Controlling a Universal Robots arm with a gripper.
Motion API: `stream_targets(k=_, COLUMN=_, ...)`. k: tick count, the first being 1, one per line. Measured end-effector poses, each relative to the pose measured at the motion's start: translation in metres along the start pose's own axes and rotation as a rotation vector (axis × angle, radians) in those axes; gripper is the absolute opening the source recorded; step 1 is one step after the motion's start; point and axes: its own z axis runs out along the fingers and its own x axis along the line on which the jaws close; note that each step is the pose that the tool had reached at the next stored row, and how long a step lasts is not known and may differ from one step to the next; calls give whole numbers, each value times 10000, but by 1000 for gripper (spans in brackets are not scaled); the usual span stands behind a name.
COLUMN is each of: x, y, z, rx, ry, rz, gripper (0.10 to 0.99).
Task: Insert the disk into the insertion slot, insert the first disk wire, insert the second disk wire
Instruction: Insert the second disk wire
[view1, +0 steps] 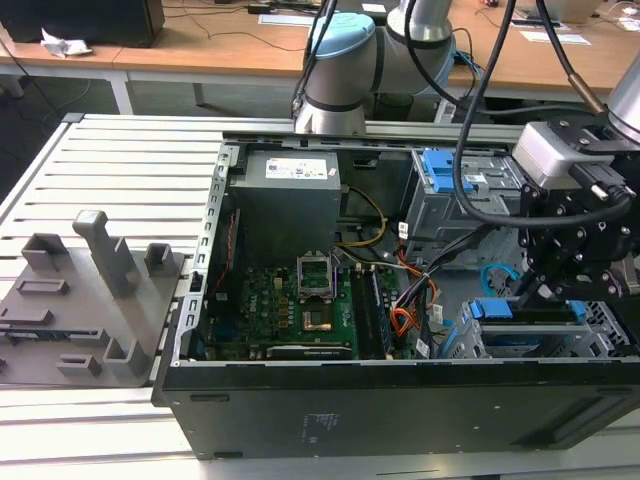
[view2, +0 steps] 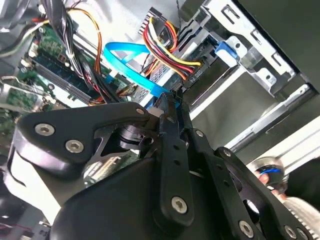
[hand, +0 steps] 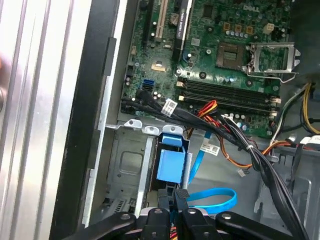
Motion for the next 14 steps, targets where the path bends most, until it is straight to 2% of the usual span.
stream_targets(k=3, x=0, y=0, z=4, rx=-14, ry=-46, rz=842, gripper=165)
stream_targets(k=6, x=0, y=0, z=8, rx=-24, ry=-76, rz=1400, gripper=165)
stream_targets(k=9, x=2, y=-20, z=9, rx=-32, ry=-96, rz=1602, gripper=165)
stream_targets(k=14, x=4, y=-57, z=19, rx=-47, ry=-157, rz=1598, gripper=165)
